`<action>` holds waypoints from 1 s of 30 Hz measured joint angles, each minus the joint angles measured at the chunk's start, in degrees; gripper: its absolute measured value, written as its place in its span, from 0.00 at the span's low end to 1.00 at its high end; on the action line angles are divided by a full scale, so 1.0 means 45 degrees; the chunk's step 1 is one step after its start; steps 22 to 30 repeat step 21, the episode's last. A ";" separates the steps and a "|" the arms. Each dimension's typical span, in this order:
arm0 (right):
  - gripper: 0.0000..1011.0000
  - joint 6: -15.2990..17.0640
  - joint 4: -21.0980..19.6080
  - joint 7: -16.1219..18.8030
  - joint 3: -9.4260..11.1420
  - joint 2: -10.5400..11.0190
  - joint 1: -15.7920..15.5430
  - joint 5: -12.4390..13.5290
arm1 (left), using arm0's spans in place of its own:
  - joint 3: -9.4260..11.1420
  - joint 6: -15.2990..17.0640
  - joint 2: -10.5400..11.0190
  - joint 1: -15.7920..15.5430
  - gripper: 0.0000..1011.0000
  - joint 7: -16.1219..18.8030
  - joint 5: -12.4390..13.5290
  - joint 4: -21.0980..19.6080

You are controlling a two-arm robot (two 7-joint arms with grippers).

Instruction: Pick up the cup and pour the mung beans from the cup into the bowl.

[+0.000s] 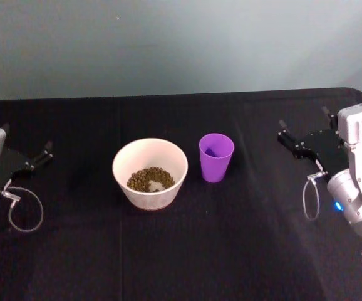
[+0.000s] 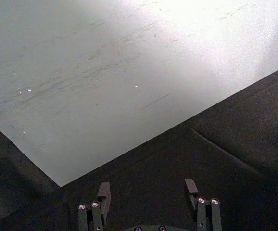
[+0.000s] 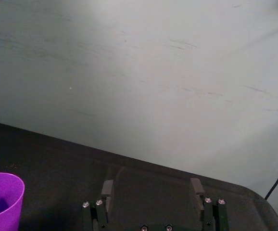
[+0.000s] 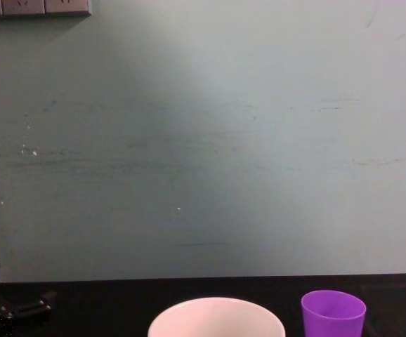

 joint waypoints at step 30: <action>0.99 -0.0011 -0.0015 -0.0030 -0.0023 0.0016 -0.0009 0.0023 | 0.0000 0.0000 0.0000 0.0000 0.99 0.0000 0.0000 0.0000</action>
